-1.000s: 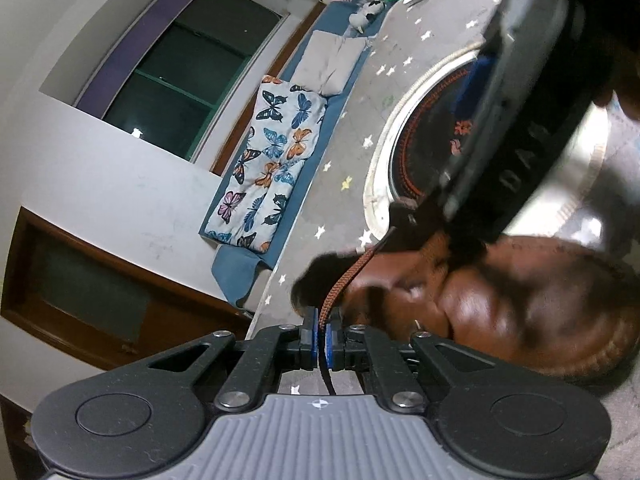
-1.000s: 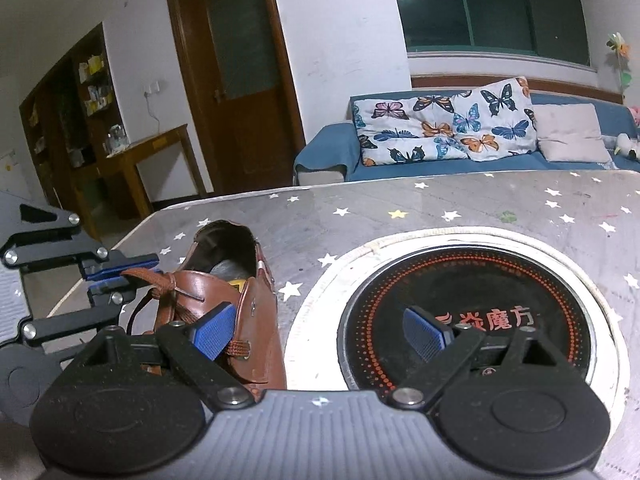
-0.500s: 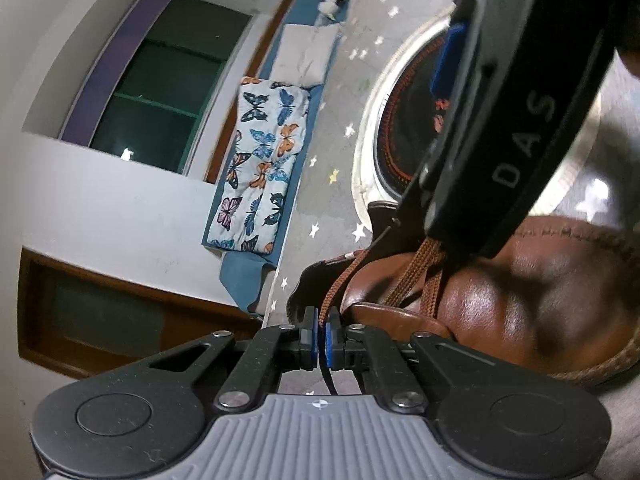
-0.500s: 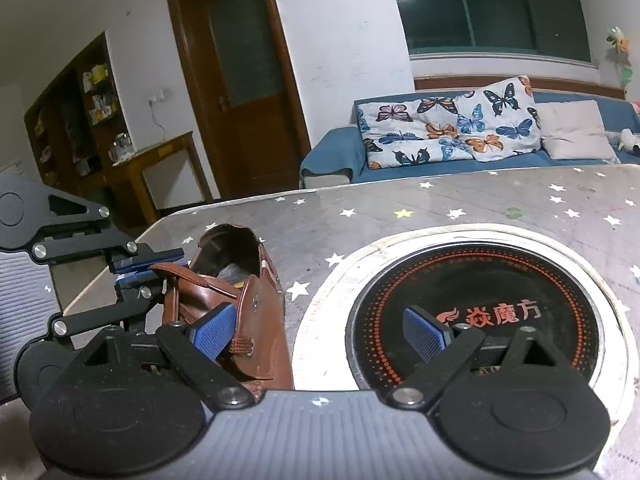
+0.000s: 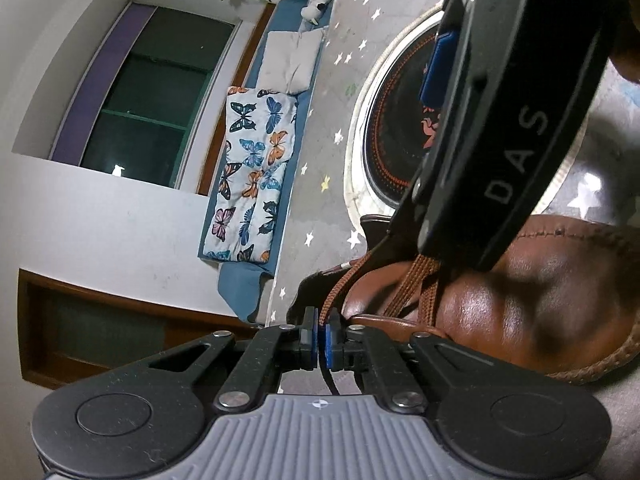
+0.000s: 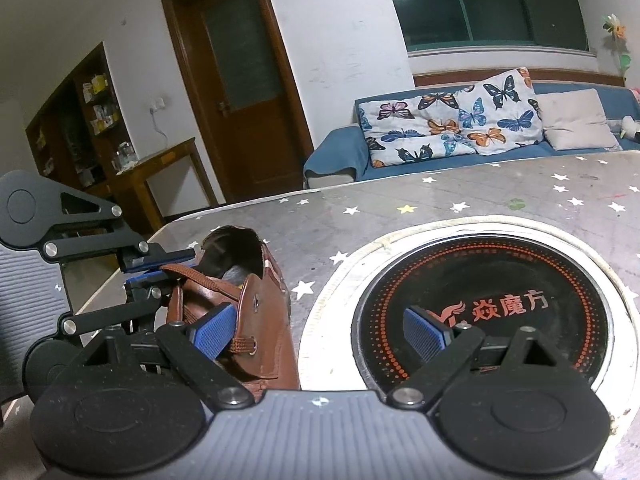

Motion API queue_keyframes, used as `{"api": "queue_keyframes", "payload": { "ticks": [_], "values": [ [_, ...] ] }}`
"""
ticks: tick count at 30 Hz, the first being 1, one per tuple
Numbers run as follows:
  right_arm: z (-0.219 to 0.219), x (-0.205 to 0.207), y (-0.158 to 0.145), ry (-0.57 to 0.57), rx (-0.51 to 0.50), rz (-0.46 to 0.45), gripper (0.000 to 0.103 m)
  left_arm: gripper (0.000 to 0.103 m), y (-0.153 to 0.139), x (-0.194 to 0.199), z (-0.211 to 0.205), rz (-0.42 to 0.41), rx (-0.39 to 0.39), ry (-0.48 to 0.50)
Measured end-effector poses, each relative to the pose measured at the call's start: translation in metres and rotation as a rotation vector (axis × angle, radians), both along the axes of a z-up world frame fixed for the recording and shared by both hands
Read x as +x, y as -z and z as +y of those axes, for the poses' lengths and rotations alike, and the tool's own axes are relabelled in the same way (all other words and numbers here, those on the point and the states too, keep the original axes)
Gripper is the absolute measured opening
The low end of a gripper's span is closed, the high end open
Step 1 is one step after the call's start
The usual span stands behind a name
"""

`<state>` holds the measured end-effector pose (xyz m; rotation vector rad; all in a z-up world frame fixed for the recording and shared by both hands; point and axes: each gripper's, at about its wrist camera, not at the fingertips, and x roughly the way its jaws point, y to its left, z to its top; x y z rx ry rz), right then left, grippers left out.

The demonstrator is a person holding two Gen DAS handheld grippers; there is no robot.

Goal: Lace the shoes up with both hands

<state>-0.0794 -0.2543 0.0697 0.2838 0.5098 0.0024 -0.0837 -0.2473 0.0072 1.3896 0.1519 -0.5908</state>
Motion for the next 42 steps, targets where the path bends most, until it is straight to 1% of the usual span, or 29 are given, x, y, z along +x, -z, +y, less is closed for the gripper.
{"api": "queue_keyframes", "payload": {
  "ticks": [2,4,9,11,14,17,18,19,22,23,25,26,29,31,34,36,38,40,42],
  "values": [
    [0.0,0.0,0.0,0.001,0.0,0.0,0.092,0.004,-0.004,0.003,-0.003,0.015,-0.017,-0.006],
    [0.0,0.0,0.0,0.001,-0.001,-0.001,0.092,0.004,-0.005,0.004,-0.005,0.022,-0.017,-0.008],
    [-0.001,0.0,0.0,0.0,0.0,-0.001,0.092,0.003,-0.002,0.004,-0.008,0.006,0.008,0.006],
    [0.0,-0.001,0.0,-0.002,0.002,0.0,0.092,0.002,0.0,0.004,-0.009,-0.004,0.027,0.02],
    [0.0,0.0,-0.001,-0.014,0.003,0.002,0.091,0.002,0.004,0.002,-0.01,-0.033,0.081,0.055],
    [0.002,-0.001,-0.004,-0.05,-0.001,0.0,0.085,0.001,0.007,0.0,-0.01,-0.05,0.136,0.092],
    [0.002,-0.002,-0.006,-0.063,-0.005,-0.003,0.081,0.001,0.007,0.0,-0.01,-0.05,0.15,0.106],
    [0.003,-0.003,-0.008,-0.075,-0.009,-0.007,0.079,0.001,0.007,0.001,-0.01,-0.05,0.163,0.119],
    [-0.001,-0.006,-0.015,-0.106,-0.016,-0.019,0.066,0.001,0.006,0.001,-0.011,-0.04,0.169,0.144],
    [-0.002,-0.006,-0.016,-0.113,-0.024,-0.016,0.06,0.001,0.006,0.001,-0.012,-0.035,0.17,0.154],
    [-0.003,-0.003,-0.017,-0.134,-0.063,0.0,0.054,0.003,0.006,0.0,-0.015,-0.005,0.179,0.166],
    [-0.002,-0.002,-0.017,-0.147,-0.087,0.009,0.049,0.003,0.008,0.0,-0.015,-0.003,0.179,0.167],
    [0.009,0.004,-0.015,-0.211,-0.207,0.031,0.042,0.003,0.01,0.004,-0.015,-0.008,0.168,0.161],
    [0.019,0.006,-0.013,-0.263,-0.294,0.034,0.041,0.008,0.007,0.007,-0.015,-0.004,0.147,0.151],
    [0.034,0.008,-0.01,-0.341,-0.432,0.014,0.04,0.008,0.002,0.012,-0.02,-0.018,0.117,0.132],
    [0.042,0.009,-0.007,-0.392,-0.518,0.001,0.04,0.008,0.004,0.004,-0.02,-0.009,0.101,0.124],
    [0.05,0.01,-0.004,-0.443,-0.605,-0.012,0.04,0.008,0.005,0.005,-0.02,-0.01,0.087,0.118],
    [0.058,0.012,-0.001,-0.493,-0.691,-0.026,0.034,0.008,0.006,0.005,-0.02,-0.013,0.075,0.114],
    [0.066,0.013,0.002,-0.544,-0.778,-0.039,0.025,0.008,0.006,0.005,-0.02,-0.013,0.059,0.11]
  ]
}}
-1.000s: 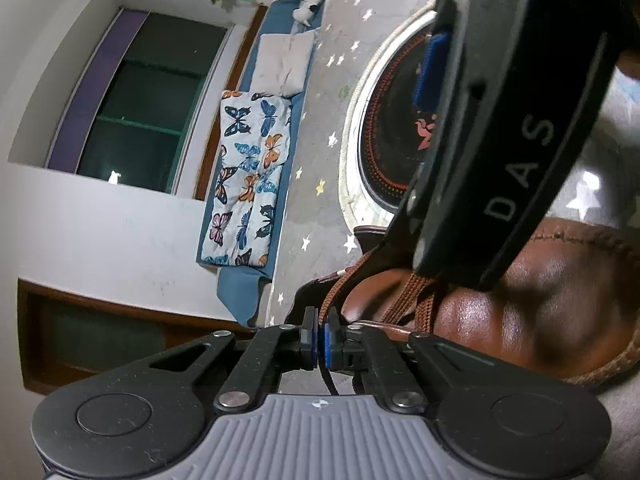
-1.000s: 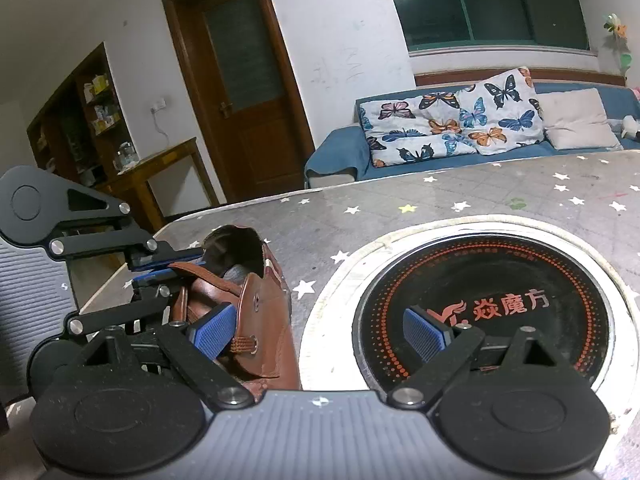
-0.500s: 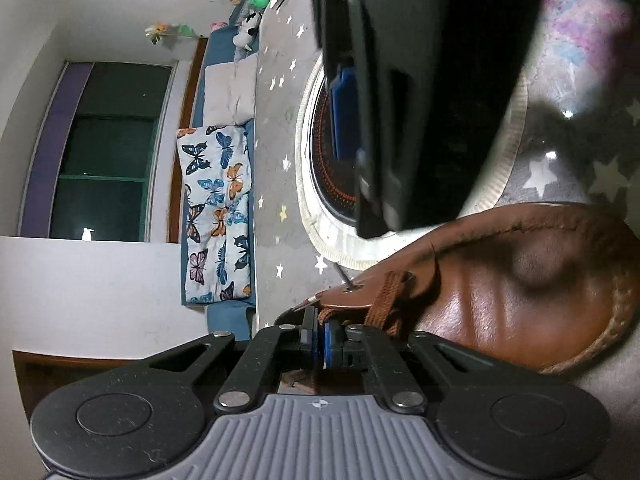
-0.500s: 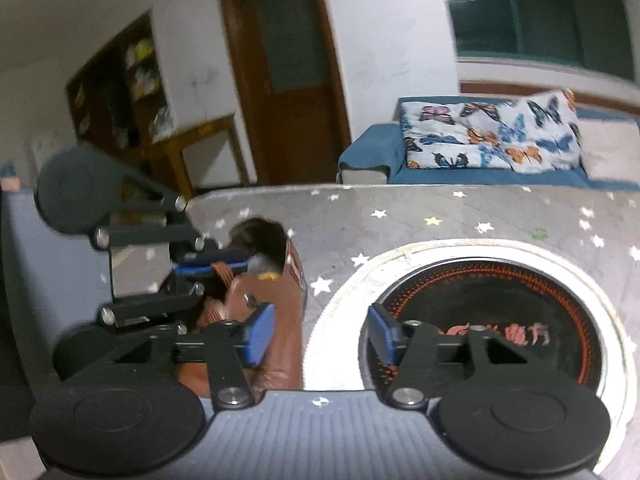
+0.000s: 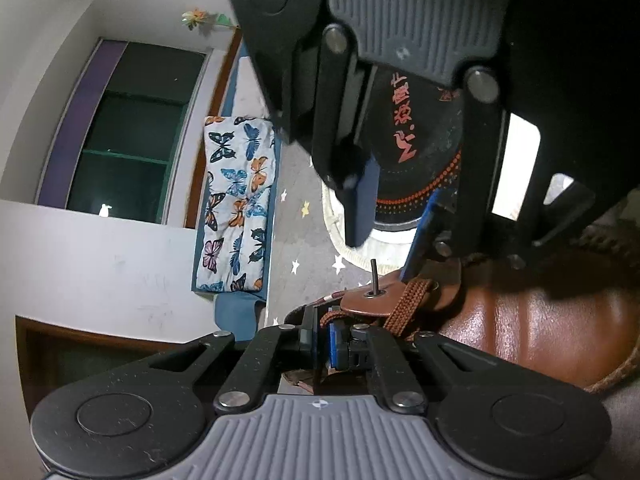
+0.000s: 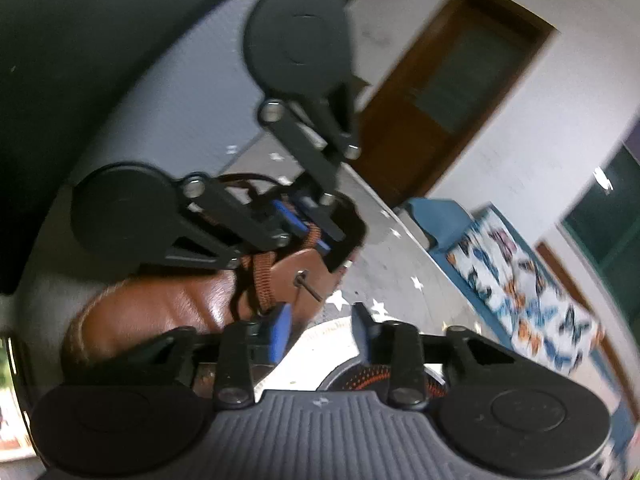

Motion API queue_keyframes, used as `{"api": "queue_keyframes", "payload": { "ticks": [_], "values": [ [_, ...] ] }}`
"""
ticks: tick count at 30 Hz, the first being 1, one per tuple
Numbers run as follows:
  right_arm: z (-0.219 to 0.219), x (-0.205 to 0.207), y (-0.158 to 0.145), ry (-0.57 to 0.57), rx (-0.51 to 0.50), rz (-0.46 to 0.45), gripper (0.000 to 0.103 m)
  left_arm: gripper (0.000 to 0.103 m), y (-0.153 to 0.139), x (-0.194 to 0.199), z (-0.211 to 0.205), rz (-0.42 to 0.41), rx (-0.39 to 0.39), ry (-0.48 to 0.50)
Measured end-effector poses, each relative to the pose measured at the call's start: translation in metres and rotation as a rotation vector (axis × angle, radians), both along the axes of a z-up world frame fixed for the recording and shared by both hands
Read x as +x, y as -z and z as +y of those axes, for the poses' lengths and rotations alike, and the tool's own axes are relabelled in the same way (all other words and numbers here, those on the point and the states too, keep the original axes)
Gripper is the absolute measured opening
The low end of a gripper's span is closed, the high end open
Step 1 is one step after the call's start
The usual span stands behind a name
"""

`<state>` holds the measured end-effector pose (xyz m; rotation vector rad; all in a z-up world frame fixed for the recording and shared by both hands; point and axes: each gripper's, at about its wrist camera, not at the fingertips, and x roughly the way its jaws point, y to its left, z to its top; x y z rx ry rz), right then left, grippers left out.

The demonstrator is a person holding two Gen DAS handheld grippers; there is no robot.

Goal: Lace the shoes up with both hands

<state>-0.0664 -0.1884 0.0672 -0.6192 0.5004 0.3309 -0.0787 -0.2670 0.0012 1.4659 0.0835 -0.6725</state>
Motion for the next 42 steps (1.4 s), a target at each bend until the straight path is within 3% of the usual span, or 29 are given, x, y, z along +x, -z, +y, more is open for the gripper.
{"api": "queue_keyframes", "payload": {
  "ticks": [4,8,12,14,15,16,21,27,31,34,42],
  "values": [
    [0.016,0.003,0.006,-0.11,-0.167,-0.032,0.021,0.008,0.0,-0.004,0.003,0.0,-0.018,-0.002],
    [0.031,0.005,0.013,-0.215,-0.324,-0.06,0.007,0.008,0.001,-0.005,0.006,-0.003,-0.033,-0.002],
    [0.036,0.005,0.019,-0.208,-0.325,-0.08,0.003,0.011,-0.002,-0.005,0.008,0.0,-0.054,-0.006],
    [0.037,0.005,0.02,-0.168,-0.291,-0.086,0.003,0.021,-0.004,-0.007,0.01,-0.011,-0.065,-0.003],
    [0.037,0.004,0.021,-0.143,-0.27,-0.092,0.003,0.031,-0.006,-0.009,0.011,-0.019,-0.071,0.0],
    [0.037,0.002,0.022,-0.123,-0.26,-0.099,0.003,0.032,-0.008,-0.011,0.012,-0.027,-0.077,0.005],
    [0.029,-0.002,0.025,0.008,-0.188,-0.099,0.002,0.034,-0.017,-0.019,0.019,-0.022,-0.093,0.005],
    [0.024,-0.004,0.035,0.091,-0.187,-0.05,0.002,0.038,-0.024,-0.034,0.033,-0.005,-0.133,-0.002],
    [0.032,-0.009,0.038,0.057,-0.213,-0.056,0.01,0.039,-0.025,-0.042,0.04,0.014,-0.164,-0.003],
    [0.036,-0.004,0.036,0.011,-0.238,-0.076,0.021,0.04,-0.025,-0.042,0.04,0.018,-0.171,-0.006],
    [0.046,0.009,0.037,-0.121,-0.32,-0.119,0.021,0.046,-0.034,-0.037,0.042,0.055,-0.211,-0.022]
  ]
}}
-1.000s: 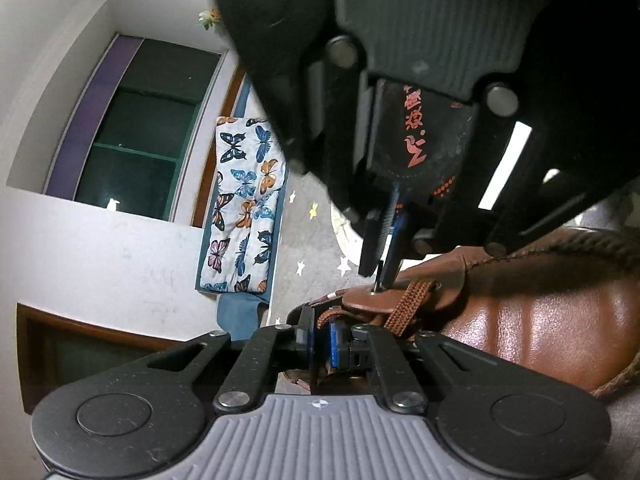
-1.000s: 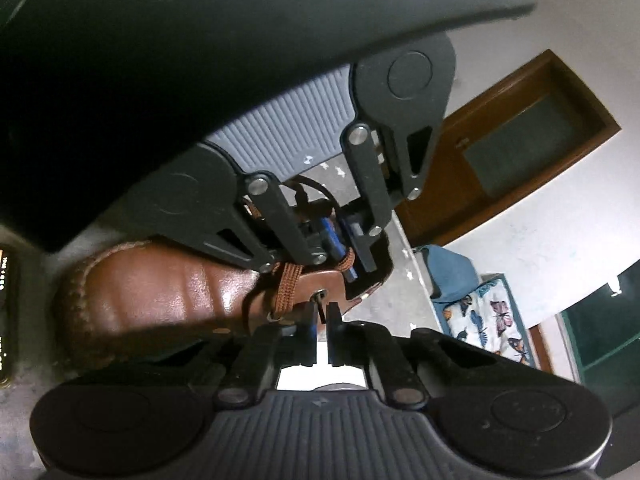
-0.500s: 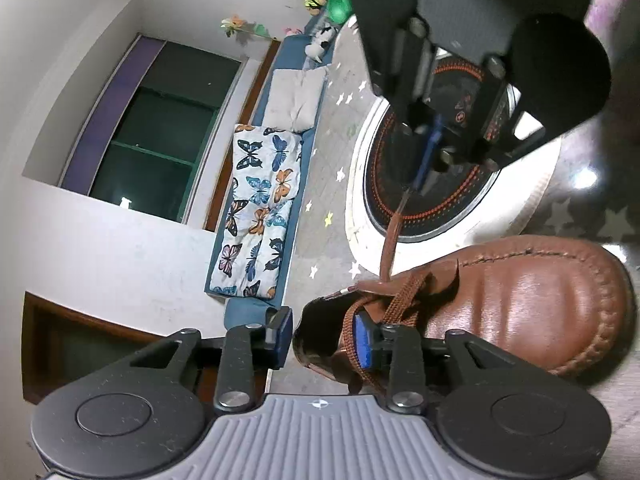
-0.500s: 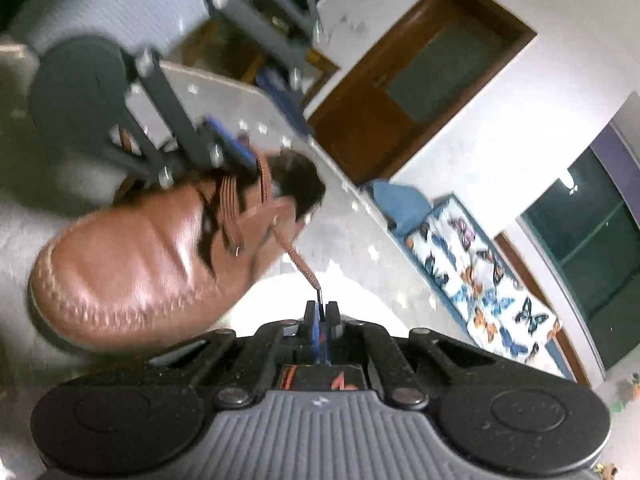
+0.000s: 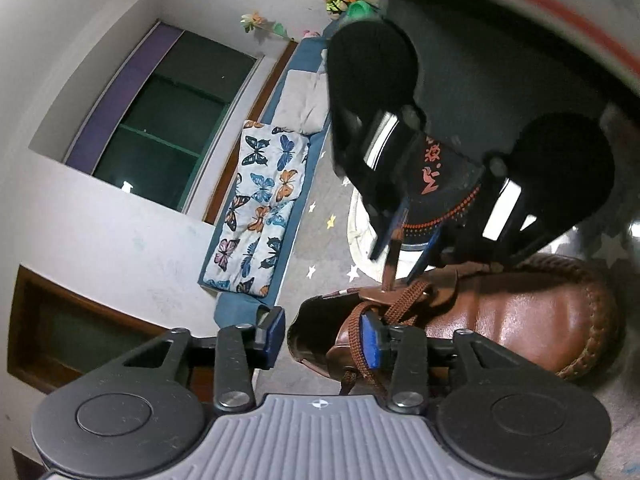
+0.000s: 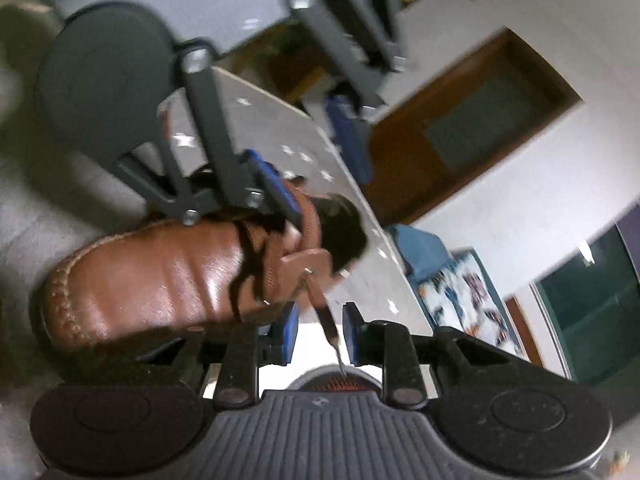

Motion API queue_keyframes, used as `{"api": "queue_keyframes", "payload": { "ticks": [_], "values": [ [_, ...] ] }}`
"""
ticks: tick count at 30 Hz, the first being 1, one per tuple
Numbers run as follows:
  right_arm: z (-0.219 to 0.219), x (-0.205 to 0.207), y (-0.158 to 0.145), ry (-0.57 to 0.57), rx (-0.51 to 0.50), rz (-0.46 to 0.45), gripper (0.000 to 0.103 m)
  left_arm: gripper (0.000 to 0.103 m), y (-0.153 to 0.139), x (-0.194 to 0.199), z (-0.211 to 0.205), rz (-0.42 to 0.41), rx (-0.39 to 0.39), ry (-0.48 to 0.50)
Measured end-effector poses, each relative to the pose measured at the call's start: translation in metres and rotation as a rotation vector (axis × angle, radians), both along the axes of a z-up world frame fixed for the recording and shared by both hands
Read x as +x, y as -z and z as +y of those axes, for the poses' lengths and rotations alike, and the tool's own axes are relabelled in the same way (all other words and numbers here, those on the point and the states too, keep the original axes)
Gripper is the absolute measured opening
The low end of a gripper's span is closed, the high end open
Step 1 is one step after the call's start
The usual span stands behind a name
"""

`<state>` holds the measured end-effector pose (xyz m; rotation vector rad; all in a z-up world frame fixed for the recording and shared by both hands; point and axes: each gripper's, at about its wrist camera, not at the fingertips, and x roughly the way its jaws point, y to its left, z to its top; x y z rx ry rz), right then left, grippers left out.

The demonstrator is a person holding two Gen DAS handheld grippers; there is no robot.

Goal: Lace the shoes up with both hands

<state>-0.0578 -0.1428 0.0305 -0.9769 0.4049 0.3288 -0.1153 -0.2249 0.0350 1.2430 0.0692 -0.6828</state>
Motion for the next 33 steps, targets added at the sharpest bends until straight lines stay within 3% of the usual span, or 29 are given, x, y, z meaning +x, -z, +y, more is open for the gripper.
{"api": "queue_keyframes", "payload": {
  "ticks": [1,2,3,5,14,17,20,23,28,33],
  "values": [
    [0.002,0.0,0.002,-0.02,-0.021,0.002,0.02,0.049,-0.002,0.0,0.001,0.007,-0.008,-0.002],
    [0.004,0.0,0.005,-0.031,-0.039,0.003,0.009,0.051,-0.003,-0.002,0.003,0.009,-0.015,-0.001],
    [0.006,0.0,0.007,-0.03,-0.044,-0.001,0.004,0.053,-0.004,-0.004,0.005,0.01,-0.018,0.001],
    [0.006,0.0,0.008,-0.009,-0.03,-0.01,0.002,0.06,-0.006,-0.007,0.01,0.033,-0.035,-0.012],
    [-0.013,-0.003,-0.017,0.187,0.177,-0.072,0.002,0.064,-0.014,-0.017,0.041,0.196,-0.131,-0.126],
    [-0.016,-0.005,-0.022,0.222,0.192,-0.079,0.002,0.064,-0.017,-0.02,0.051,0.255,-0.165,-0.166],
    [-0.023,-0.003,-0.026,0.273,0.234,-0.073,0.002,0.064,-0.014,-0.015,0.061,0.404,-0.237,-0.248],
    [-0.021,-0.021,-0.028,0.316,0.263,-0.068,0.002,0.064,-0.01,-0.01,0.068,0.481,-0.276,-0.325],
    [-0.041,-0.004,-0.036,0.358,0.298,-0.063,0.002,0.064,-0.007,-0.002,0.082,0.541,-0.305,-0.418],
    [-0.045,-0.011,-0.043,0.39,0.325,-0.072,0.002,0.067,-0.004,-0.001,0.086,0.539,-0.295,-0.462]
  ]
}}
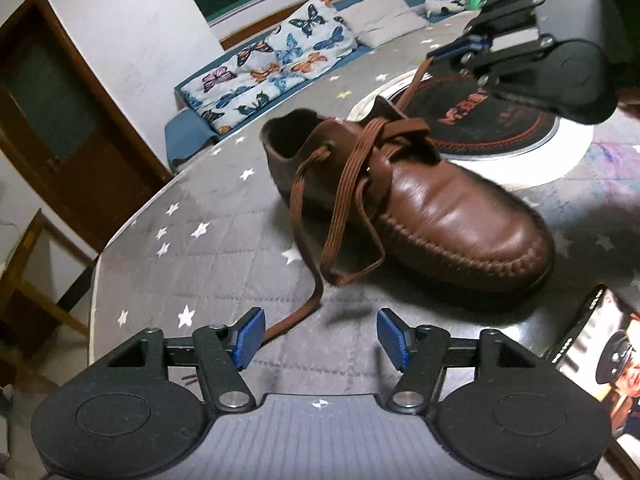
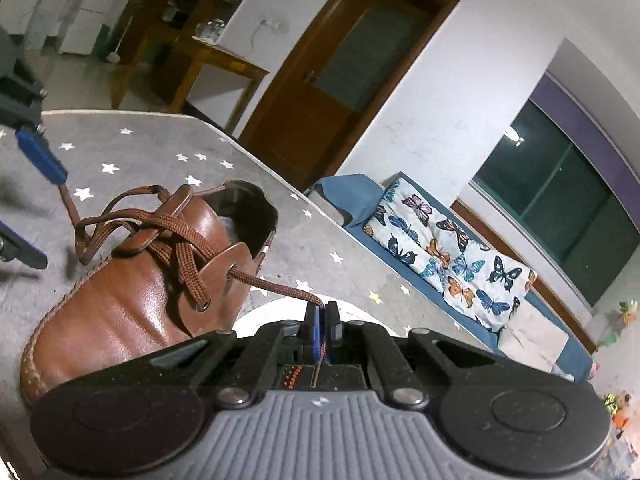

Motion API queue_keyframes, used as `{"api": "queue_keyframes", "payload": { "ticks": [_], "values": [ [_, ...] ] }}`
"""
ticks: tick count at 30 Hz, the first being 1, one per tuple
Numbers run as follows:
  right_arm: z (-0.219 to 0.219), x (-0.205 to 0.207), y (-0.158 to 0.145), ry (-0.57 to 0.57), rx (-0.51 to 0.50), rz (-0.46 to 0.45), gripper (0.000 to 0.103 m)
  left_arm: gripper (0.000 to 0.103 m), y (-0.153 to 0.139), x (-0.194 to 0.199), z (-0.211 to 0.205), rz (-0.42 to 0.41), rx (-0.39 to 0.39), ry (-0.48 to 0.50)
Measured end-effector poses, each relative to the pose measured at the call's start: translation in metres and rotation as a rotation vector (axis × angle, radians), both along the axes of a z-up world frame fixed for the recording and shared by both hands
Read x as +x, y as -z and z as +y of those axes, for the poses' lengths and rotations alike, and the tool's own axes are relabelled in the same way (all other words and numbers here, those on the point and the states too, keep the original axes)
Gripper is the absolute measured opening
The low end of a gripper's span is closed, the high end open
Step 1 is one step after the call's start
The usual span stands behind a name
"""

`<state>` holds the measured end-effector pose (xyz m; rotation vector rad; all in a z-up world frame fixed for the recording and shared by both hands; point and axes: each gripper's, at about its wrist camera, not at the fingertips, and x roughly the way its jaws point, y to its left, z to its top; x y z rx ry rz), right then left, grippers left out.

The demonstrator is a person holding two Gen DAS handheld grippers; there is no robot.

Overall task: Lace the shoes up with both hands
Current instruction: 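Pull the brown lace through the eyelet away from the shoe with the right gripper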

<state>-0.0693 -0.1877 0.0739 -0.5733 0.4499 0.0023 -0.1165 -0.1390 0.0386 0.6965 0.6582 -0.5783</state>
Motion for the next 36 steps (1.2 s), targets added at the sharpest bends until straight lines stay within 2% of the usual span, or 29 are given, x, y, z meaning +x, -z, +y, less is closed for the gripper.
{"api": "queue_keyframes", "payload": {
  "ticks": [16,36],
  "values": [
    [-0.026,-0.005,-0.009,0.11,-0.019,-0.048,0.002,0.078,0.014,0.003,-0.004,0.013,0.027,-0.02],
    [-0.064,-0.016,-0.024,0.239,-0.051,-0.104,0.002,0.082,0.02,0.005,-0.006,0.011,0.032,-0.024]
  ]
}}
